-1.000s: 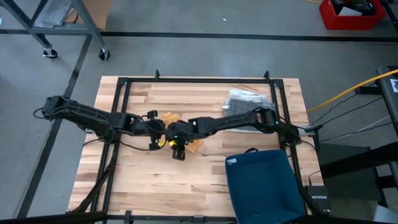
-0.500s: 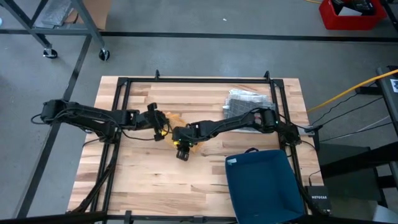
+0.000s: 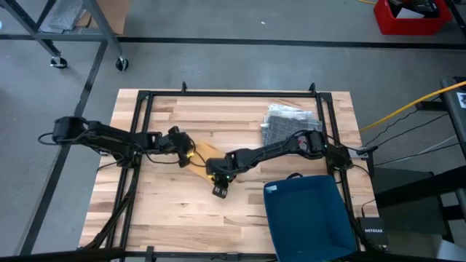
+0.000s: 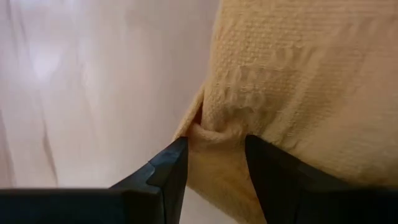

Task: Fold towel
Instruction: Fold yellow towel

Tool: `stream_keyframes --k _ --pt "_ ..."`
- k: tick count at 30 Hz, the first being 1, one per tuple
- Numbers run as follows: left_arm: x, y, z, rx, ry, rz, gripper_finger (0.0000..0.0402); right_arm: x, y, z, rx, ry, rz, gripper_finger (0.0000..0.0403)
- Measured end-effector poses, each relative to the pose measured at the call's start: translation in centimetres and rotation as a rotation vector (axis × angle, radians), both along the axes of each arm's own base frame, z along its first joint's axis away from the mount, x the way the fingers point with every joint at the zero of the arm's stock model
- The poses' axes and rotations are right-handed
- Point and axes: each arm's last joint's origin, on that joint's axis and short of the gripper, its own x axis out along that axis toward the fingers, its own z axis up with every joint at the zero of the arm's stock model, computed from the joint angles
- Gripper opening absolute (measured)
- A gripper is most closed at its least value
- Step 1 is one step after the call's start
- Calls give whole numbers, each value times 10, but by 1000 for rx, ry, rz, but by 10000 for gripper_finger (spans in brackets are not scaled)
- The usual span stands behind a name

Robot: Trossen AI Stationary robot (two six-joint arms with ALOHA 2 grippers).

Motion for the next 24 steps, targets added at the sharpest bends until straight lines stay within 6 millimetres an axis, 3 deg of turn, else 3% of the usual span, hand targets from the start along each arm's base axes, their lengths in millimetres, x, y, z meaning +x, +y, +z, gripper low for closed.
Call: stream_keyframes --k 7,14,24 --pt "3 -11 -10 -175 8 -68 1 -15 20 -1 -84 79 226 165" --pt "4 -19 -10 -233 -5 -67 7 -15 23 4 -113 93 240 165" --pt "3 -17 -11 -262 -13 -24 8 -3 21 49 -262 63 246 165"
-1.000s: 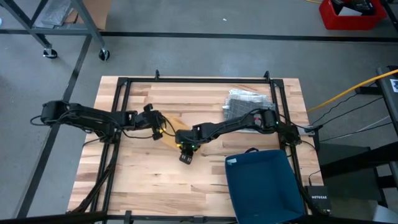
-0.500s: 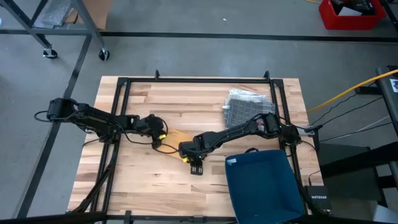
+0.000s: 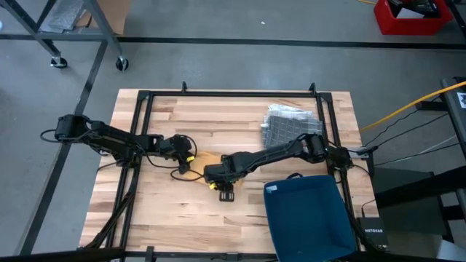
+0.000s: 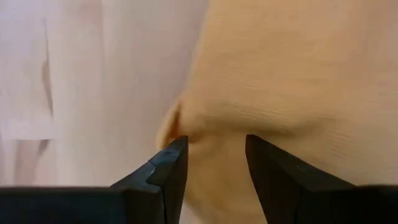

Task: Fold towel
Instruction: Fold yellow towel

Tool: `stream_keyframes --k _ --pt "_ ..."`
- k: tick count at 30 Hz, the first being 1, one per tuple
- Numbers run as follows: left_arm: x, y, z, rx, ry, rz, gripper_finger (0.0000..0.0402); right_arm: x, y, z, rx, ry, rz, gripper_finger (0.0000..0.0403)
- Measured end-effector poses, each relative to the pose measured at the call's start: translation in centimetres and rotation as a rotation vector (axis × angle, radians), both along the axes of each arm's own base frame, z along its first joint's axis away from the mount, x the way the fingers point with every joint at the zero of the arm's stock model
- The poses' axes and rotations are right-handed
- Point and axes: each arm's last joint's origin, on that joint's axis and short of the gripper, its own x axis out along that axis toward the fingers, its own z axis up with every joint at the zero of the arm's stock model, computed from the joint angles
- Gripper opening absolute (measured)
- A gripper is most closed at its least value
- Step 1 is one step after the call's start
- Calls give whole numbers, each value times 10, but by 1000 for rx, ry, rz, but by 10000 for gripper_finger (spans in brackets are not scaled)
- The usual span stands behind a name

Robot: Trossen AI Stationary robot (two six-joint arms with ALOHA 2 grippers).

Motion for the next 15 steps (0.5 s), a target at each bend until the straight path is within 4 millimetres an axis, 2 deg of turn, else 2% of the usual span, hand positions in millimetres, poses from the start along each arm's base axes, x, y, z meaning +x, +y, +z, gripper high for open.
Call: stream_keyframes --k 8,11,15 --pt "0 0 0 2 3 -1 15 -1 -3 58 -94 -16 -32 165" --pt "-1 0 -1 0 5 2 42 -2 -4 82 -115 -58 -51 165" --pt "-1 0 -1 -16 3 17 98 -3 -5 107 -103 -114 -99 165"
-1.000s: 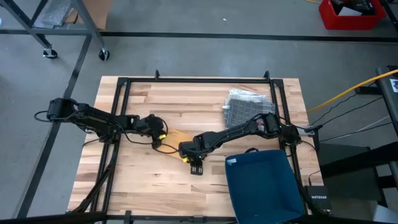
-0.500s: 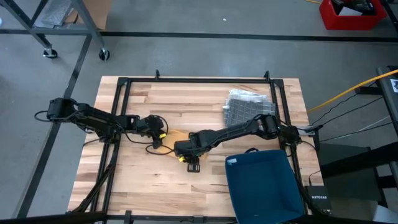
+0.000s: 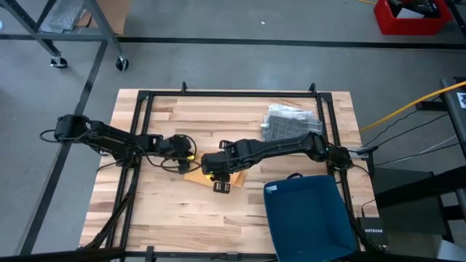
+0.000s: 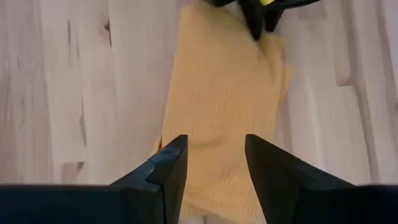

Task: Fold towel
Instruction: Fold yellow towel

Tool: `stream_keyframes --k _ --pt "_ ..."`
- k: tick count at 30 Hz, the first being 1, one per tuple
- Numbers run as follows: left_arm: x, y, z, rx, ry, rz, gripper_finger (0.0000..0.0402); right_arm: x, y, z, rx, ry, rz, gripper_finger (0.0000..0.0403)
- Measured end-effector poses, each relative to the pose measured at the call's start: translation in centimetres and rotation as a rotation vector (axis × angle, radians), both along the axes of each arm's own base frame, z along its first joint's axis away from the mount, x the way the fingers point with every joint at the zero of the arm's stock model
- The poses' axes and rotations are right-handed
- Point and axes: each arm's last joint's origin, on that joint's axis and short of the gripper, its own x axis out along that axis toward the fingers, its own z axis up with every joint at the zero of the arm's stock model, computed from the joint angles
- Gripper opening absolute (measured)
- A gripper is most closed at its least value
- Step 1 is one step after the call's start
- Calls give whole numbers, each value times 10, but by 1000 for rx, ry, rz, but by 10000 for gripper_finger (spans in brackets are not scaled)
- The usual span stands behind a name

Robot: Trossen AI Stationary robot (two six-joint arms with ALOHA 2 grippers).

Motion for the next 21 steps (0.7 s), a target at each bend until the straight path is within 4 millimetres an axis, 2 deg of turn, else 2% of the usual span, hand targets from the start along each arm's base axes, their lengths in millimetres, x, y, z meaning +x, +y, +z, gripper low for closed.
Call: stream_keyframes --k 4,7,10,14,21 --pt "0 0 0 -1 -6 -2 148 -5 -1 8 32 -18 -62 165" --pt "1 0 1 -19 -19 19 166 -12 -1 11 47 21 -118 165" --pt "3 0 2 -38 -55 47 170 -22 1 20 32 40 -133 165" --pt "9 1 8 -17 -100 30 166 -42 0 45 -22 19 -138 165" --pt "17 1 17 7 -139 0 160 -77 0 83 -120 -3 -32 165"
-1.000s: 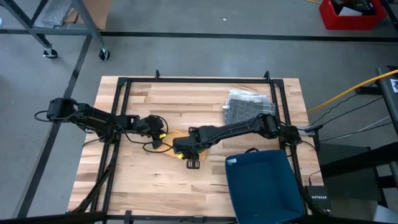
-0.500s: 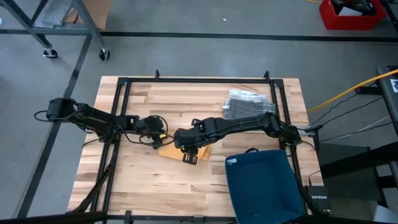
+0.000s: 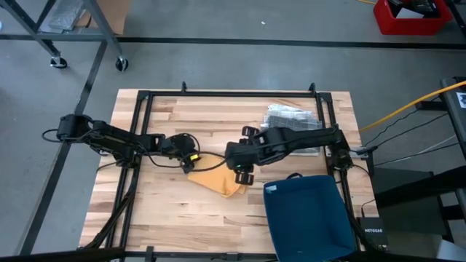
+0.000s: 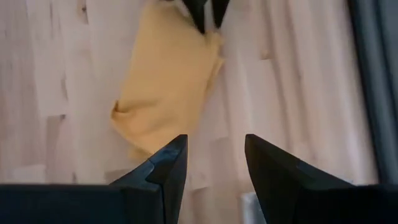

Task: Fold towel
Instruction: Fold yellow towel

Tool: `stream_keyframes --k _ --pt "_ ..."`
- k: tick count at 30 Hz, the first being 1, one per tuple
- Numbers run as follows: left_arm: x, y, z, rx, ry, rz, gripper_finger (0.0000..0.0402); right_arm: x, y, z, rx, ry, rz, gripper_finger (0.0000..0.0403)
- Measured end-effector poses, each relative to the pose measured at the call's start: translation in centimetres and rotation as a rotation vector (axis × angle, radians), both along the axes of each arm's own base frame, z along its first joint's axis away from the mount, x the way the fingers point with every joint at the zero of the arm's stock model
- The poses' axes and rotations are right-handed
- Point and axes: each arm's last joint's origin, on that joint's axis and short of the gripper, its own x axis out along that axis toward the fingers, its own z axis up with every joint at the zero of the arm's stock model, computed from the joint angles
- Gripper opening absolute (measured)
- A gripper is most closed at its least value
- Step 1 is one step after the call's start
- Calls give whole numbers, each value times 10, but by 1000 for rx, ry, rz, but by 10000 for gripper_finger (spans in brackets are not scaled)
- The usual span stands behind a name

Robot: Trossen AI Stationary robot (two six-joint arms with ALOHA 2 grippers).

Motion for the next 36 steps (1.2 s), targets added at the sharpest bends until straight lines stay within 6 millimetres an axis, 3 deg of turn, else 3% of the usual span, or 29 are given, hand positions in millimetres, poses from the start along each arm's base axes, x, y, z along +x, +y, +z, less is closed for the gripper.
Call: stream_keyframes --k 4,12,18,23,26,31,36 --pt "1 0 2 0 -8 -1 160 -4 2 -2 -80 13 57 165" --pt "1 0 2 -2 -7 -2 160 -6 5 -46 -117 210 111 165" --pt "1 0 2 2 -5 -6 159 -48 -9 -31 -174 145 25 165" --pt "1 0 2 0 -2 -4 159 -86 -22 -33 -161 -160 -79 165" --pt "1 0 1 -2 0 -3 159 -98 -25 -59 -72 -381 -108 165" --pt "1 0 1 -3 3 -2 159 -96 -21 -118 217 -688 -155 165" --pt "2 0 3 -11 -17 8 159 -91 -17 -160 455 -724 -269 165"
